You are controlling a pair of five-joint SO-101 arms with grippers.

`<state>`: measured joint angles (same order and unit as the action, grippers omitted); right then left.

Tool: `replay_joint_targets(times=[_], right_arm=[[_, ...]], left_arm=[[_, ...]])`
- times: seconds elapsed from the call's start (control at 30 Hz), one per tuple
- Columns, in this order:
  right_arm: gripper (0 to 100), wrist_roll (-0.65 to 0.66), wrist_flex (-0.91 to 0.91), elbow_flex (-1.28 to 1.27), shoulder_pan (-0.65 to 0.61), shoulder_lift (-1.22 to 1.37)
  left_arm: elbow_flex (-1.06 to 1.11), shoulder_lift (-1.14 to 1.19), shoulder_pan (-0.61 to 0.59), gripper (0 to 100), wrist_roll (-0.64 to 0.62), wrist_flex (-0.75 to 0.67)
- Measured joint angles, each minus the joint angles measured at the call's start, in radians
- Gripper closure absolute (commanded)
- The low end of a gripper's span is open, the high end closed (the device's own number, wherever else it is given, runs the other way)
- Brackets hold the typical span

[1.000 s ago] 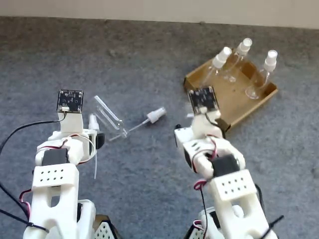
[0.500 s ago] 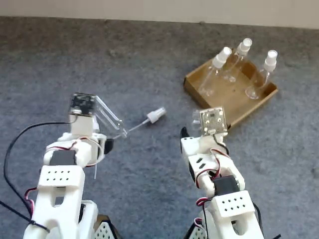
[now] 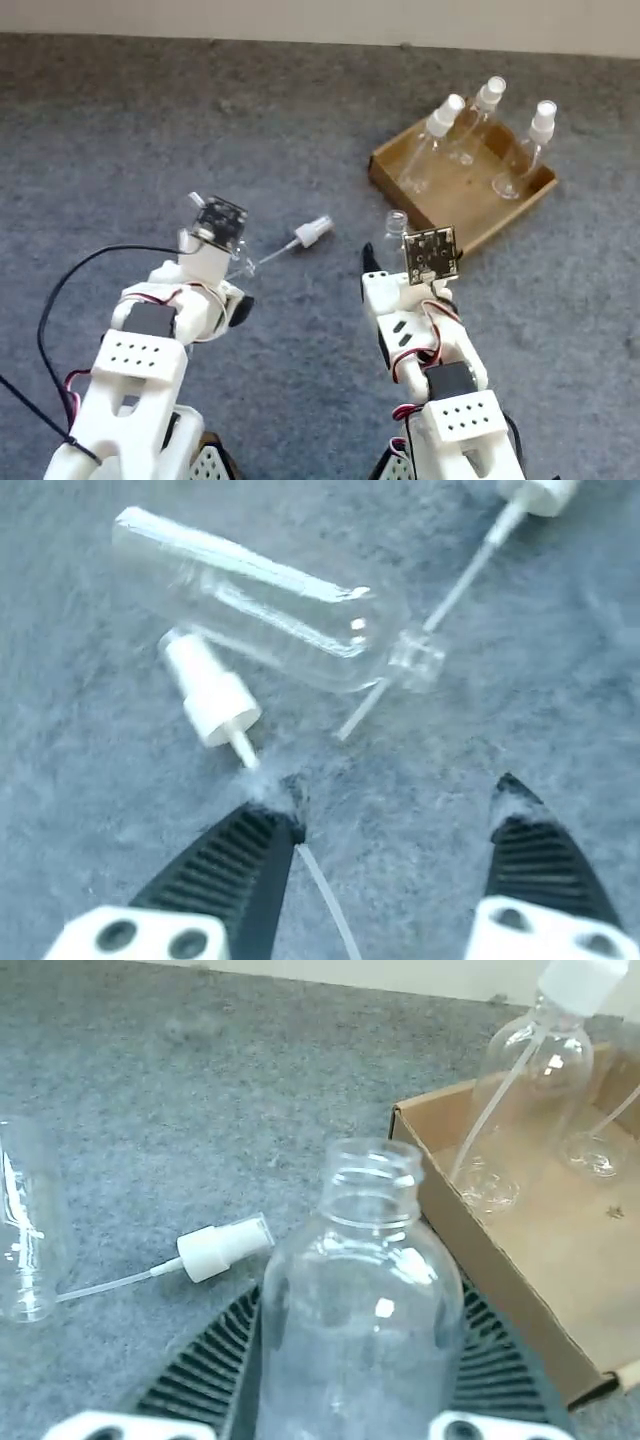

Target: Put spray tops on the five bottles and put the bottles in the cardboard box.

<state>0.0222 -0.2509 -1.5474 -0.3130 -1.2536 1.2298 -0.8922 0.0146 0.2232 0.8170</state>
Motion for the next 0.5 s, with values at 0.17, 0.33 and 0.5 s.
replay_joint_targets(times=[0.17,0.33,0.5], right_arm=[[82.1,0.000,0.003,-0.002,0.000,0.000],[82.1,0.000,0.003,-0.081,0.000,-0.002],[82.1,0.000,0.003,-0.087,0.000,-0.002]], left_arm=[[0.000,0.000,0.048,73,0.107,0.021],[-0.092,0.000,0.049,73,0.199,0.155],[-0.308,0.002,0.049,73,0.290,0.350]])
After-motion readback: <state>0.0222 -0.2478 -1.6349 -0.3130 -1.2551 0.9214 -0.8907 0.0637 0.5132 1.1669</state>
